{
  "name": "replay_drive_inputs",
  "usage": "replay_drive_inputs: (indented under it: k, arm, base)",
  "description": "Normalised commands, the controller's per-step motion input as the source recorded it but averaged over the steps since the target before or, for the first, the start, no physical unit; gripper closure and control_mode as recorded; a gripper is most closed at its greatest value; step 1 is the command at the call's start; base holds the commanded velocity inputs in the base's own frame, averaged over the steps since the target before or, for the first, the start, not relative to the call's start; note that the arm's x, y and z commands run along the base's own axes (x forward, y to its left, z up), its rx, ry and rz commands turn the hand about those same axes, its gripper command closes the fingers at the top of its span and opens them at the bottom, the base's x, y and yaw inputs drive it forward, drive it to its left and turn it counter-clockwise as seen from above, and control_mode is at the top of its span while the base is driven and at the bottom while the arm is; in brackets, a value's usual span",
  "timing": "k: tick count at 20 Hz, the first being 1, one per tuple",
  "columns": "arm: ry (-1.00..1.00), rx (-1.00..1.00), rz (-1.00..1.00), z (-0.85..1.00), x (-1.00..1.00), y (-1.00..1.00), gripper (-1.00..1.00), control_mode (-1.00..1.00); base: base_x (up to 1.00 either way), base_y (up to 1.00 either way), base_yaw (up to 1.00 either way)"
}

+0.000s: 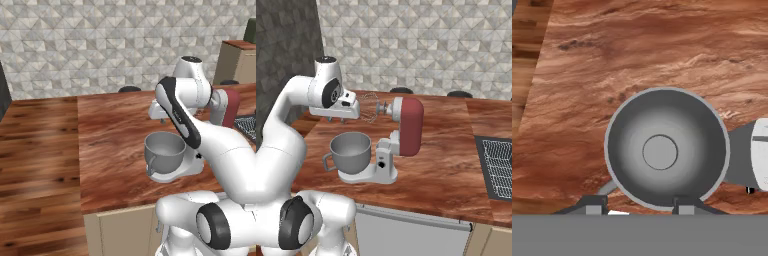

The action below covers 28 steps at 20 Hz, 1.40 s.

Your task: Close the stand mixer head.

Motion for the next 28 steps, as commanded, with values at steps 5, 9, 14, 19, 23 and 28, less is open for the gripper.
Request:
replay_drive_inputs:
  k: [5, 9, 14, 19, 23, 28]
  arm:
    - [0.0, 0.0, 0.0, 0.0, -0.12, -0.11, -1.0, -1.0]
    - [-0.03, 0.01, 0.0, 0.0, -0.58, -0.8, -1.0, -1.0]
    - [-0.08, 0.02, 0.0, 0.0, -0.58, -1.0, -1.0, -1.0]
    - [-0.07, 0.04, 0.0, 0.0, -0.17, -1.0, -1.0, -1.0]
    - [-0.05, 0.09, 0.0, 0.03, 0.0, -1.0, -1.0, -1.0]
    - [-0.03, 0.11, 0.0, 0.0, 0.0, -1.0, -1.0, -1.0]
  base:
    - [0.0, 0.0, 0.0]
    - [0.0, 0.0, 0.0]
    - [0.0, 0.0, 0.0]
    - [0.0, 0.0, 0.0]
    - [0.0, 0.0, 0.0]
    - [0.0, 0.0, 0.0]
